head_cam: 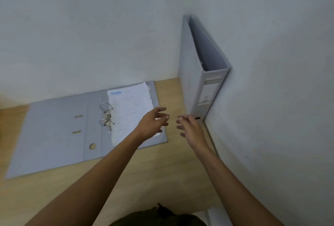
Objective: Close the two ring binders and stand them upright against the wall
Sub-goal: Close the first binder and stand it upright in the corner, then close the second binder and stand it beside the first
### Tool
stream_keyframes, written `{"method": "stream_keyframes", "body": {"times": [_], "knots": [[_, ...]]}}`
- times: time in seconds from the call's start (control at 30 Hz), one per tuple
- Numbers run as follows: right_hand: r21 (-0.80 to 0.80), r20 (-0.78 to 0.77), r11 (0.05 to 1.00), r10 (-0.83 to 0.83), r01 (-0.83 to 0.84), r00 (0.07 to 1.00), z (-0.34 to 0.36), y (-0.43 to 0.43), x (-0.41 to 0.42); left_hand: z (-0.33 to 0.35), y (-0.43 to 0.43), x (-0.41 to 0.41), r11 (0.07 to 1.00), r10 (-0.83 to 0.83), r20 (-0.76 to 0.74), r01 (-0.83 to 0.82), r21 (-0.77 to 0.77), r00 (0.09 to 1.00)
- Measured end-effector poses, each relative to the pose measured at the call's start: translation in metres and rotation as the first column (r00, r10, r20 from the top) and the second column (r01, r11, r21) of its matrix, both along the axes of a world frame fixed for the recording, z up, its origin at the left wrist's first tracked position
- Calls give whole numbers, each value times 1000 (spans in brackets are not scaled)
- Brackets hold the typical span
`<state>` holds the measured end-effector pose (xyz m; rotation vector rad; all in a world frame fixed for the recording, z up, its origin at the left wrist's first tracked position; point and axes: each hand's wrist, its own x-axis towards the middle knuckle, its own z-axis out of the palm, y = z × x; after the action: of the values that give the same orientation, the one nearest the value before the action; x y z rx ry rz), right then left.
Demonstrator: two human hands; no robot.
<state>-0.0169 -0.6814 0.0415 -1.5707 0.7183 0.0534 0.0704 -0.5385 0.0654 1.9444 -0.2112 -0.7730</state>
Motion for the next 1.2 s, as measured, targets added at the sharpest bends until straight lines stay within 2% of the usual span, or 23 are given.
{"method": "stream_keyframes", "body": {"times": [0.17,0.3,0.47,0.77,0.93,1.0,1.2], "knots": [[49,-124,984,179,-174,976,-25,62,4,-18,91,-18,976,213,-156,-217,-11,965],[121,-229,948,315,-294,921,-39,113,12,-34,167,-27,874,434,-379,-484,-44,817],[143,-269,912,411,-385,871,-47,194,31,-53,277,-27,727,573,-520,-685,-33,633],[-13,-223,862,492,-507,841,-78,315,73,-84,404,-11,529,740,-538,-843,92,405],[38,-181,829,555,-558,812,-89,357,88,-98,457,14,303,874,-444,-936,180,198],[46,-193,814,576,-579,795,-93,371,96,-101,478,26,264,889,-424,-950,169,171],[39,-246,802,586,-596,772,-94,395,108,-107,505,43,224,882,-454,-960,167,127]]}}
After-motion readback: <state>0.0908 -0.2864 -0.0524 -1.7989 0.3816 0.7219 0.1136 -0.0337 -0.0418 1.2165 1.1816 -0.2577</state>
